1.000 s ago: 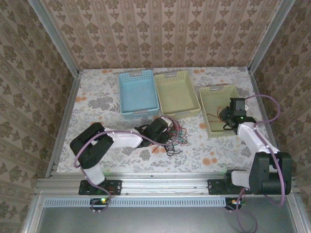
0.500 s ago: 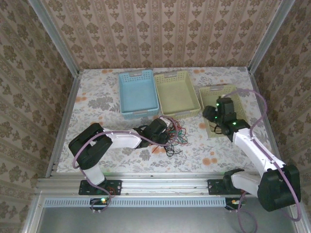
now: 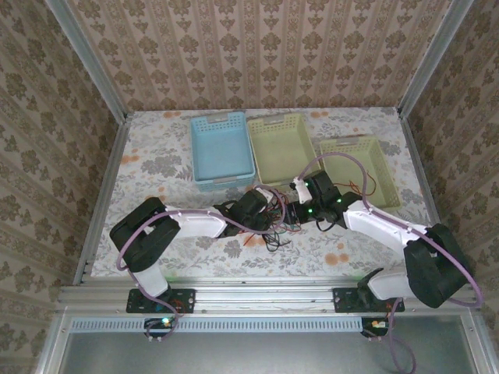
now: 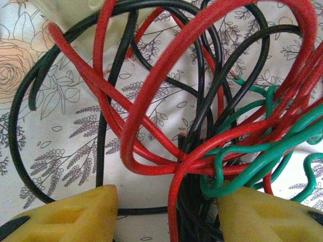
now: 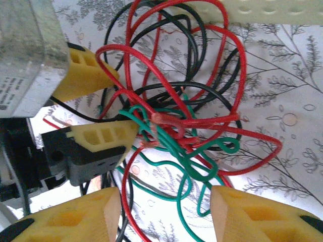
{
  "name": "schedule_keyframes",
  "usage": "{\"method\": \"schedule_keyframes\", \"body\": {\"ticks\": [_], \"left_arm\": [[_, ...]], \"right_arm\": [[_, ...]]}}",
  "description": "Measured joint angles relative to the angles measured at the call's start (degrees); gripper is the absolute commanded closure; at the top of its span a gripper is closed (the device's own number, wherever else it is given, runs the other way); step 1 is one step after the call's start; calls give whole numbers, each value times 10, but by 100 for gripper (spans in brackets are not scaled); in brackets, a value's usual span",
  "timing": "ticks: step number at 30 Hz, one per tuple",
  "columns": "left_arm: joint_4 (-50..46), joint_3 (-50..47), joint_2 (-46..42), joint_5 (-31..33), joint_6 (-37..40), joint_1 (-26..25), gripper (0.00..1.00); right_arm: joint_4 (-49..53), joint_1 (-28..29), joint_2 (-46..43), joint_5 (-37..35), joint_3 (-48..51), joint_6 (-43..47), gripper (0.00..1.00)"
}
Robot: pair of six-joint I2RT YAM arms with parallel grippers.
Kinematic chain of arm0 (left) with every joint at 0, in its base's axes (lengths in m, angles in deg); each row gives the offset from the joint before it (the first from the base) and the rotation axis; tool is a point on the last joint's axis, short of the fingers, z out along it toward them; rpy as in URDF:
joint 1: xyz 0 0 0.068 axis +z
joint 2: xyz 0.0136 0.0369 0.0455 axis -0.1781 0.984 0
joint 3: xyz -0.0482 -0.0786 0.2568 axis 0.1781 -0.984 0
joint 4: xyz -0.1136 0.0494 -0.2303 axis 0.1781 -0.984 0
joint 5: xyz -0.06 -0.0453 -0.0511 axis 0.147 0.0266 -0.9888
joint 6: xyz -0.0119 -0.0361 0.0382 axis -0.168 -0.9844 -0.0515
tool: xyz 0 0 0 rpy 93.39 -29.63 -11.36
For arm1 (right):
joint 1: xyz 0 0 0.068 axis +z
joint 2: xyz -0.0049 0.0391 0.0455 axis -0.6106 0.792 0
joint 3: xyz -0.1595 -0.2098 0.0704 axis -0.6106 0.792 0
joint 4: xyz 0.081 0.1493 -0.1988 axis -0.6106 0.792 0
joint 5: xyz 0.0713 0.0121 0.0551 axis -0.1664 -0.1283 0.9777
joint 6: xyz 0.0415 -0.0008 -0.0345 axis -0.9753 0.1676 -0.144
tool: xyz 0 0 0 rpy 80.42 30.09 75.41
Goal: Untangle the cables
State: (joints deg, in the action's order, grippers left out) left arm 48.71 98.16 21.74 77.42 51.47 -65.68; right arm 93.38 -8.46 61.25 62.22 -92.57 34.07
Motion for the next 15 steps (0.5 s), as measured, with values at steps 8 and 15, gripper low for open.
{"method": "schedule_keyframes", "body": {"ticks": [8,15], "left_arm": [[-4,0,0,0,-2,0,45],[-9,2,0,3,-2,0,45]], "right_arm": [[15,-5,-16,-84,0,-5,49],[9,-42,7,-108,-3,-42,50]]}}
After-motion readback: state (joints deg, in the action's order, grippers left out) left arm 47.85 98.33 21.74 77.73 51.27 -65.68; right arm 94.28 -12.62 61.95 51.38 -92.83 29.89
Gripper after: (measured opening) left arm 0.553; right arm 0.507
